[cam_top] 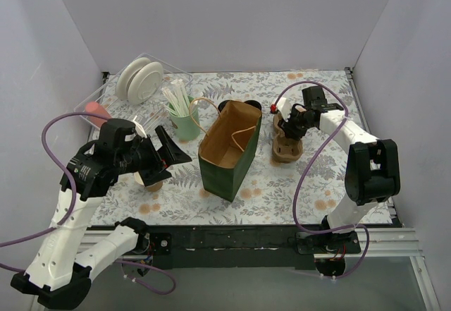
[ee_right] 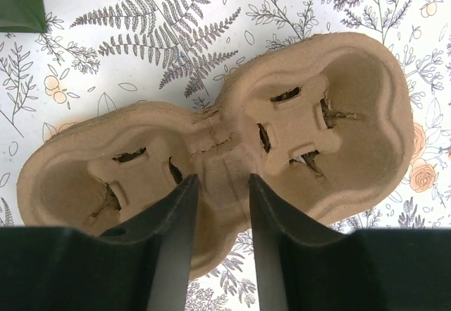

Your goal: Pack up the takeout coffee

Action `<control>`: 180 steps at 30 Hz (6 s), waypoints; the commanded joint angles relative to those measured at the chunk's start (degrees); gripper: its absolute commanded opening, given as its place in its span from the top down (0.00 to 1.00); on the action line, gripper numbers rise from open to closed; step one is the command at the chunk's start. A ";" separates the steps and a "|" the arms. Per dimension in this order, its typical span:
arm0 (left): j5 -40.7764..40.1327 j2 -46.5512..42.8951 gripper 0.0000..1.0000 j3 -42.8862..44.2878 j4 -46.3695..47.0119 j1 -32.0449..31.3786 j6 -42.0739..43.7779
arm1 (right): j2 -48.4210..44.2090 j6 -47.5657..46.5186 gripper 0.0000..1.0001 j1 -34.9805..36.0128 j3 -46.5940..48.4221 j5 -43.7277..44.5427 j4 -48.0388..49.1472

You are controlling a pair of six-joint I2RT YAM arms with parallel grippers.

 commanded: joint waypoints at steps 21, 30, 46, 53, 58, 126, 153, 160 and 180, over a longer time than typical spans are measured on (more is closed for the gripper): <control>-2.00 -2.76 0.08 -1.45 -1.77 0.21 0.17 | -1.11 -4.92 0.43 -0.85 0.39 -2.78 0.89; -2.44 -2.94 0.08 -1.36 -2.29 0.13 0.17 | -0.23 -4.83 0.55 -0.86 0.83 -3.39 1.16; -2.97 -4.26 0.08 -2.50 -2.56 0.21 -0.36 | 1.53 -5.18 0.41 -0.94 1.36 -3.48 1.77; -3.06 -4.61 0.08 -2.85 -2.47 0.21 -0.54 | 2.06 -4.74 0.53 -0.85 1.53 -3.48 1.95; -3.14 -4.78 0.08 -3.29 -2.29 0.21 -0.54 | 1.79 -4.22 0.69 -0.86 2.15 -4.36 1.68; -3.50 -2.23 0.05 -5.75 1.66 0.21 2.10 | 3.55 0.27 0.43 -0.68 5.84 -3.57 1.15; -4.29 -1.44 0.05 -5.22 1.84 0.21 2.63 | 3.73 4.13 0.70 0.82 9.09 3.82 1.86; -4.29 -1.53 0.05 -5.40 2.10 0.21 2.54 | 2.23 6.15 0.70 0.82 9.97 6.10 1.69; -4.03 0.05 0.05 -4.43 2.89 0.21 3.68 | 2.22 3.52 0.44 0.82 8.39 3.38 0.10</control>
